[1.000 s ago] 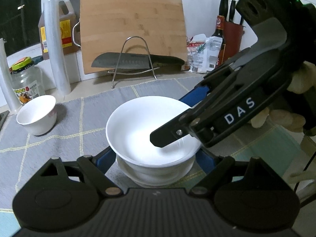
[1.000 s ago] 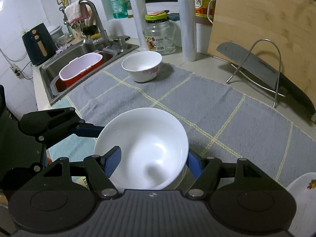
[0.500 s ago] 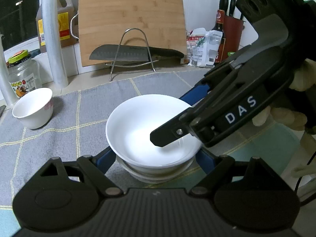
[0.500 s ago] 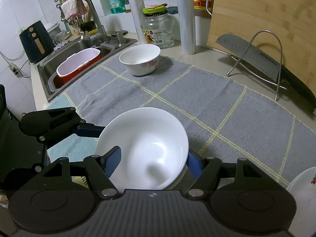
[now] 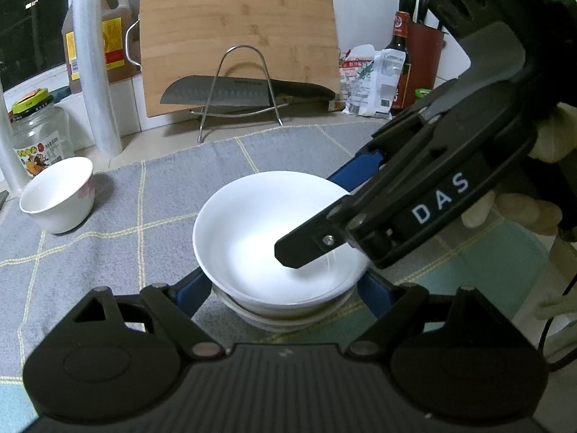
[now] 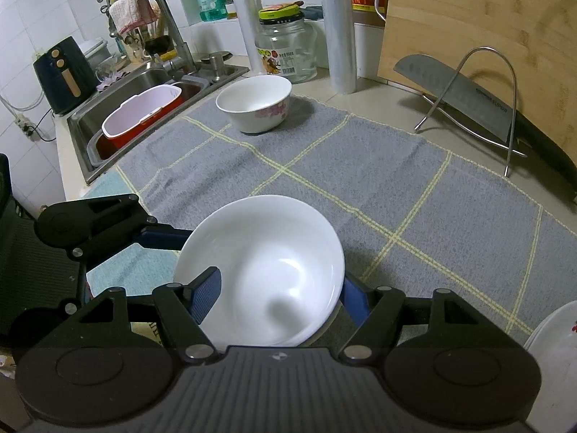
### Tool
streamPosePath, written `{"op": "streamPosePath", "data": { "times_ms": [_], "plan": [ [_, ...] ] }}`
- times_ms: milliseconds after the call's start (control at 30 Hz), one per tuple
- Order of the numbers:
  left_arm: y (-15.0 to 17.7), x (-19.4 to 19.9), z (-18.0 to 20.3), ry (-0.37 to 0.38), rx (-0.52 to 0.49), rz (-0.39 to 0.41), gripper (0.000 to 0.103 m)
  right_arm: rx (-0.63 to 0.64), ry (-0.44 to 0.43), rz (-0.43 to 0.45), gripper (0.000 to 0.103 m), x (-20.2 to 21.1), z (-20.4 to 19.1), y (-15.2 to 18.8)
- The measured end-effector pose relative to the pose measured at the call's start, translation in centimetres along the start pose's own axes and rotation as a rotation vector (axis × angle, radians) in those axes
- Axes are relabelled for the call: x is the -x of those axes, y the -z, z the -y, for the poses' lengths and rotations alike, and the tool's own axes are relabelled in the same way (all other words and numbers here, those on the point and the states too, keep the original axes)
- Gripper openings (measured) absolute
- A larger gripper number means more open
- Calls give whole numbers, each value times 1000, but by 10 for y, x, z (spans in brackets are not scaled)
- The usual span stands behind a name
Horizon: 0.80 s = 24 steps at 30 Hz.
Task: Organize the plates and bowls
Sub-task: 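Lower the bowl into the stacked bowl and open the right gripper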
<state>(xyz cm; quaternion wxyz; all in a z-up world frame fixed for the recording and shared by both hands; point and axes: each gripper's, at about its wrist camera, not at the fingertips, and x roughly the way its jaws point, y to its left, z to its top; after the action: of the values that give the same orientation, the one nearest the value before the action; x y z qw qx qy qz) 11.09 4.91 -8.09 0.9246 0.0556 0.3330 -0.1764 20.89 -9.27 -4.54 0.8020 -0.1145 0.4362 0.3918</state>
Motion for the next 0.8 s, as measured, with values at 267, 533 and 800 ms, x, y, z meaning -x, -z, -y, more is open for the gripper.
{"op": "streamPosePath", "data": {
  "times_ms": [267, 533, 800],
  "plan": [
    [0, 0, 0, 1, -1, -1, 87, 0, 3, -5, 77, -1, 0, 0],
    [0, -1, -1, -6, -10, -5, 90, -8, -5, -3, 85, 0, 2, 0],
    [-1, 11, -3, -9, -20, 41, 96, -7, 12, 49, 102, 8, 1, -1]
  ]
}}
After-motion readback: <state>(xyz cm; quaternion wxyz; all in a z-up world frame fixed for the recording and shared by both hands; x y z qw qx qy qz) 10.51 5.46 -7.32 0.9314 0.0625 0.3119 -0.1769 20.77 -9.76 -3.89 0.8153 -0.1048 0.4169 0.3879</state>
